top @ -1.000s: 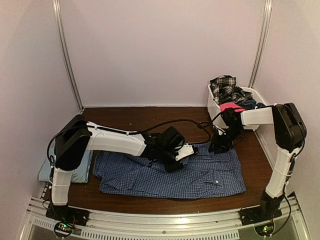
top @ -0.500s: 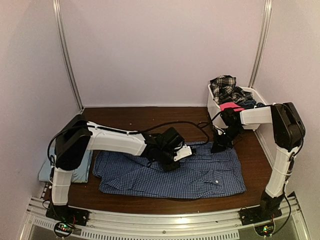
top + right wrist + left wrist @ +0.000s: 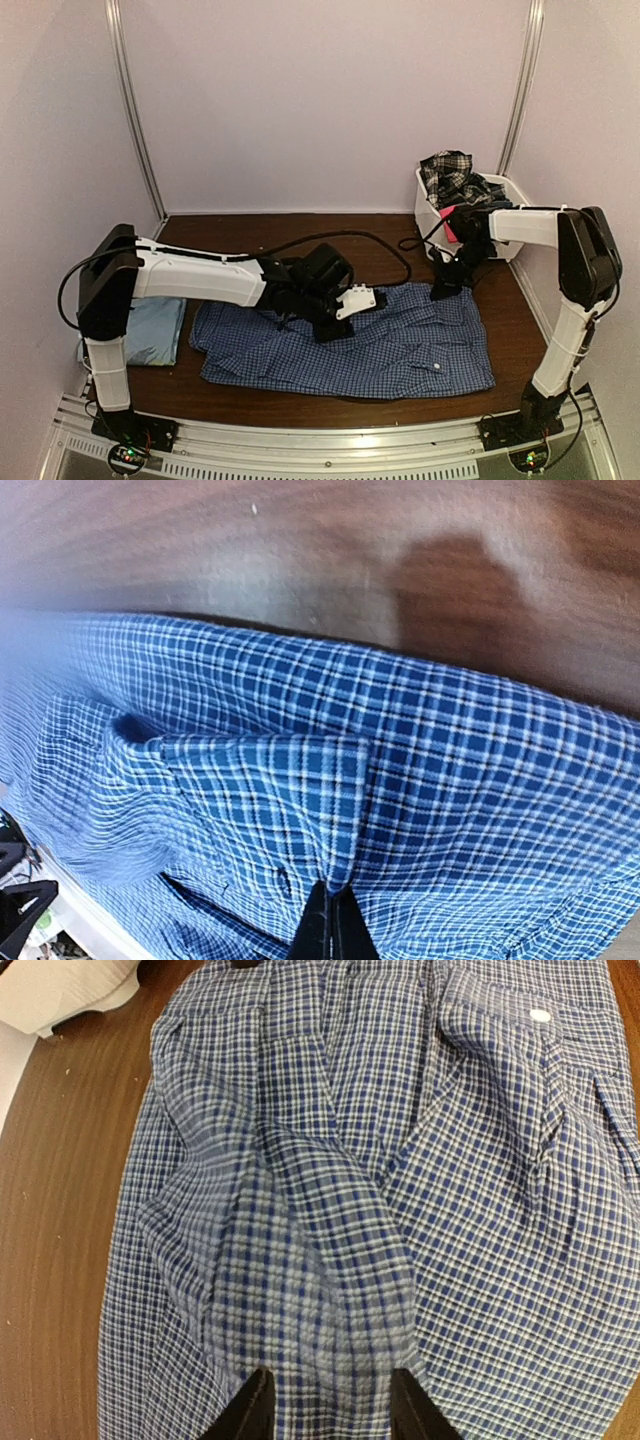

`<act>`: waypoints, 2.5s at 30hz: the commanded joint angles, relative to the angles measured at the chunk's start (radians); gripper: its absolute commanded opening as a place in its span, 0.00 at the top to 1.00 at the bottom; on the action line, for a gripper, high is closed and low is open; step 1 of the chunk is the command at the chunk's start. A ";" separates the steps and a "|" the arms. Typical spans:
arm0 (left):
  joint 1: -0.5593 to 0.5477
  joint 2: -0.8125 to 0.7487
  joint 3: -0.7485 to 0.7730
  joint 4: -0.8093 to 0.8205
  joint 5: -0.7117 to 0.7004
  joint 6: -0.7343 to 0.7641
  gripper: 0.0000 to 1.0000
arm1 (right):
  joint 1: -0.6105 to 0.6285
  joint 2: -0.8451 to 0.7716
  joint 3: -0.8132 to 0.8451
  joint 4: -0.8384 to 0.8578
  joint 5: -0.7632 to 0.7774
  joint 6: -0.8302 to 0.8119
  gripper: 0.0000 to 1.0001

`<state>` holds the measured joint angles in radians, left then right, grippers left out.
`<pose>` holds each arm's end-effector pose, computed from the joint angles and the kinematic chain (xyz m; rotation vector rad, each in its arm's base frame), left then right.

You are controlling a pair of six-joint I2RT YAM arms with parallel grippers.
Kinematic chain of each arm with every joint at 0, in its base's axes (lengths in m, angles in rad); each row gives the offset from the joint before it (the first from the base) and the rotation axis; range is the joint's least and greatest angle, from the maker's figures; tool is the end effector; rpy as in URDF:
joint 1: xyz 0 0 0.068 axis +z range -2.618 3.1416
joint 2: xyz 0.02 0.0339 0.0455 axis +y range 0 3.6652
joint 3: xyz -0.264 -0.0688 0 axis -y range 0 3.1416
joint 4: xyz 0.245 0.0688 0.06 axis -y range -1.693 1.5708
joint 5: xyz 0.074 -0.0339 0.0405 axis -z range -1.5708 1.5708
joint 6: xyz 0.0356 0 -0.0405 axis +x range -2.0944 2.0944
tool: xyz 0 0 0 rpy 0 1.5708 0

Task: Fold and stack the mixed laundry pile
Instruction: Adjust the rectangle-folded shirt at the center of the board.

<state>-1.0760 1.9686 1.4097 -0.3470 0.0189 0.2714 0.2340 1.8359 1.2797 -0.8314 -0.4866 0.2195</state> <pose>0.2033 -0.3782 0.1916 1.5742 1.9589 -0.3616 0.3348 0.0969 0.1862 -0.0894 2.9743 0.7809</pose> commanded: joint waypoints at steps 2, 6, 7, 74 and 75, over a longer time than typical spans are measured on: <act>0.026 -0.072 -0.020 -0.030 0.095 -0.028 0.44 | -0.011 -0.011 -0.031 -0.070 0.059 -0.067 0.73; 0.132 -0.124 -0.037 -0.026 0.137 -0.147 0.42 | -0.010 -0.065 -0.024 -0.071 0.135 -0.058 0.54; 0.177 -0.138 -0.046 -0.024 0.156 -0.193 0.42 | -0.010 -0.073 -0.014 -0.077 0.159 -0.055 0.54; 0.492 0.024 0.004 -0.043 0.187 -0.428 0.51 | -0.025 -0.061 -0.134 0.017 0.112 0.023 1.00; 0.495 0.024 0.004 -0.048 0.176 -0.428 0.51 | -0.025 -0.049 -0.138 0.026 0.132 0.024 0.96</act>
<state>-0.5972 2.0357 1.4212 -0.3767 0.2607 -0.1562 0.2157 1.7569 1.1561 -0.8230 -0.4377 0.2569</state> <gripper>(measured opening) 0.491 0.009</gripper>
